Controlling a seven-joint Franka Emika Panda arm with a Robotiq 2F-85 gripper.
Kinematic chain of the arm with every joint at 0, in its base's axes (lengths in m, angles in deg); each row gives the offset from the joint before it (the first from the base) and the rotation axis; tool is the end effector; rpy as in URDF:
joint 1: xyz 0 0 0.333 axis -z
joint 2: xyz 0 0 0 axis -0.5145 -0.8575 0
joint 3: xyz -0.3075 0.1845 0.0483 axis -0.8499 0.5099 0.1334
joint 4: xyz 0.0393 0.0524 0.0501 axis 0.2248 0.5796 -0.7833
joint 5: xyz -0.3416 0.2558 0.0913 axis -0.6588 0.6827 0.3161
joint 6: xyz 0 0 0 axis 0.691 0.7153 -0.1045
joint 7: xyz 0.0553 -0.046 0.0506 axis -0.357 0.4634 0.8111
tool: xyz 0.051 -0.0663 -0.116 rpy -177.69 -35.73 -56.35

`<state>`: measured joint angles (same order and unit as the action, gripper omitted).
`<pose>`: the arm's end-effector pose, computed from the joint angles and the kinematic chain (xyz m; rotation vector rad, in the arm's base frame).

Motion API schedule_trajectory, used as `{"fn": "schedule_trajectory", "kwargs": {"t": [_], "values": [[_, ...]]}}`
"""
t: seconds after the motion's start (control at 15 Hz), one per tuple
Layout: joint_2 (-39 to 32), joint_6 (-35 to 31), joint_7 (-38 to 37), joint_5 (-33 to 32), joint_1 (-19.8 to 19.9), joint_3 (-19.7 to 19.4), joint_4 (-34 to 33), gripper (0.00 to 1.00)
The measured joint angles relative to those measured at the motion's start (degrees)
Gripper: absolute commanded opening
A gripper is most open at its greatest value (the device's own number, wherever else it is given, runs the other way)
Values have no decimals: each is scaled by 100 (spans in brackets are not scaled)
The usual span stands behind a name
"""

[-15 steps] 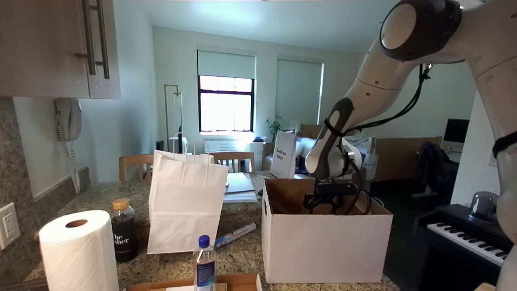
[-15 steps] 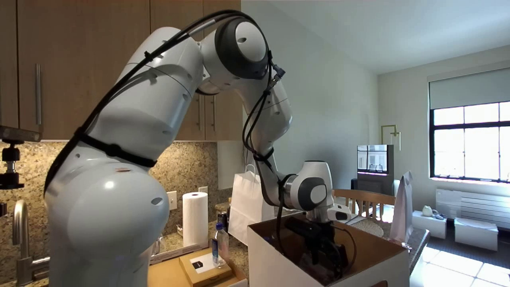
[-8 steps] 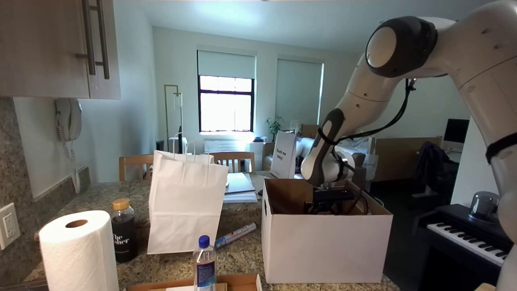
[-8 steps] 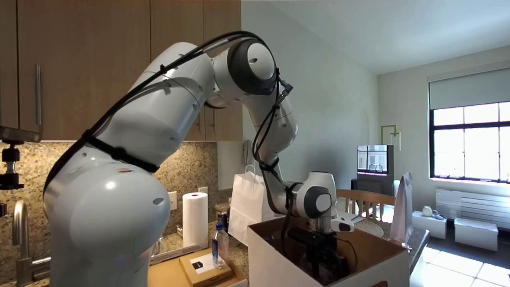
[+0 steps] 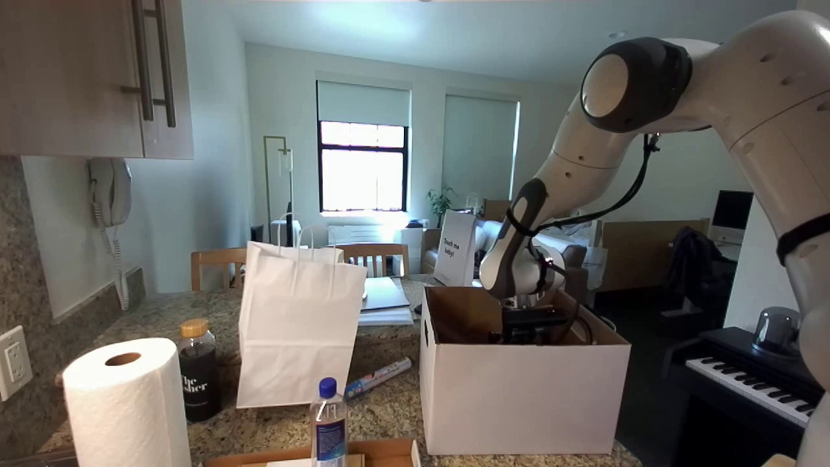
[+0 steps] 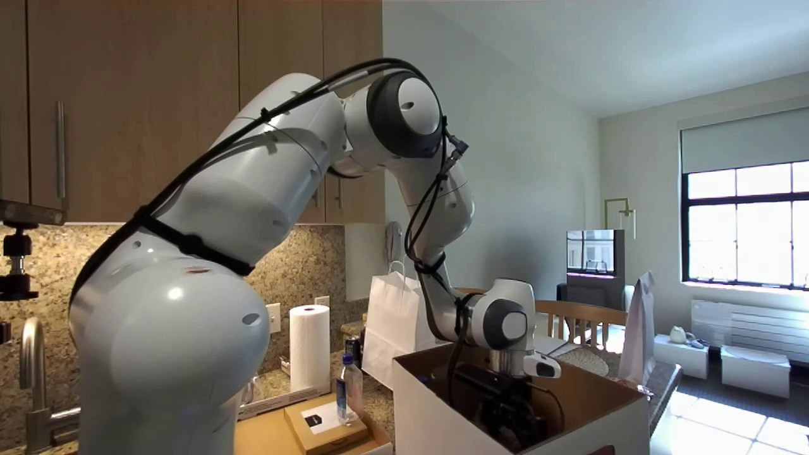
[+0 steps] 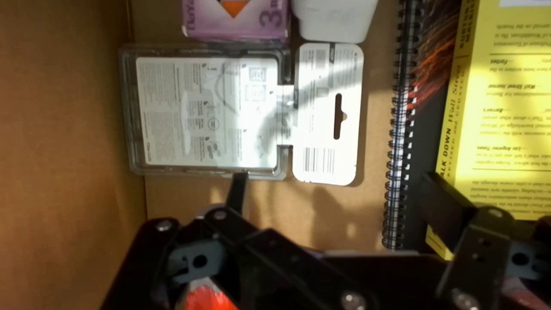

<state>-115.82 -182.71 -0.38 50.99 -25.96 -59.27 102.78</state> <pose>0.5824 -0.1290 0.0873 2.9962 -0.7053 -0.2020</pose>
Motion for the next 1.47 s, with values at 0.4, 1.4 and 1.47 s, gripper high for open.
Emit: {"fn": "schedule_trajectory", "kwargs": {"t": [0.4, 1.4, 1.47], "values": [[64, 269, -21, 494, 97, -80, 1, 100], [42, 2504, -845, 878, 151, -336, -473, 100], [29, 2650, -886, 878, 151, -348, -535, 100]]}}
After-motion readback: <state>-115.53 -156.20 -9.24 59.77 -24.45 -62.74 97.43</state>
